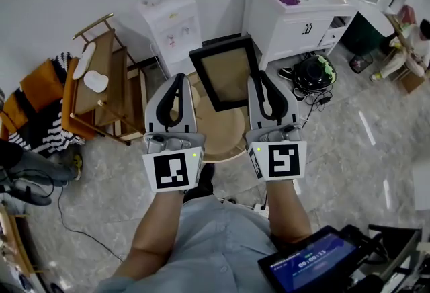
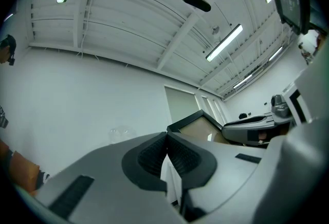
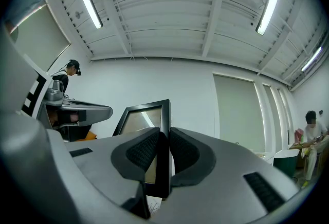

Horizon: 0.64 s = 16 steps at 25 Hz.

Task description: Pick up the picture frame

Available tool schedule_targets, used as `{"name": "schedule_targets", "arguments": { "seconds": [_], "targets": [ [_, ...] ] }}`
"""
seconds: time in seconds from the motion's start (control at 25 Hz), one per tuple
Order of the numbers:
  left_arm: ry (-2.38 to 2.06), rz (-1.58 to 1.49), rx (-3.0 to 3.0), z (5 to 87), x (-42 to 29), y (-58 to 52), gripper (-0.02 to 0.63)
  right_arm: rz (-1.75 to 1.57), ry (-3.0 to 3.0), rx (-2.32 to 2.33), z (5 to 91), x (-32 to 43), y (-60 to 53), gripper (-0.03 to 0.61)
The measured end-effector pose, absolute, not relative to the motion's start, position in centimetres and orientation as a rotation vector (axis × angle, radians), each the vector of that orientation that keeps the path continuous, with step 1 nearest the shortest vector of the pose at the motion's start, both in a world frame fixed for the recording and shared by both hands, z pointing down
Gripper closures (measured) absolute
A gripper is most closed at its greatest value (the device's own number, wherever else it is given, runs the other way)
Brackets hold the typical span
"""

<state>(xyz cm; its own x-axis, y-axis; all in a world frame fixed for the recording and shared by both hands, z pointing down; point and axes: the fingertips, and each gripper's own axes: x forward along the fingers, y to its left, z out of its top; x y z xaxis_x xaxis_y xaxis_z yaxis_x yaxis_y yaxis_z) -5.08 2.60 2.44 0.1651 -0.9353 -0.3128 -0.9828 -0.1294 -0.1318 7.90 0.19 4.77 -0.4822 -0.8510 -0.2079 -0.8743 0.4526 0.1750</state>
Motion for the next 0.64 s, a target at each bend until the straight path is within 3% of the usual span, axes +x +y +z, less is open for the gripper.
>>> {"name": "schedule_targets", "arguments": {
  "seconds": [0.64],
  "targets": [
    [1.824, 0.201, -2.146, 2.53, -4.83, 2.11, 0.603, 0.398, 2.591, -1.555, 4.79, 8.06, -0.29, 0.499]
  ]
}}
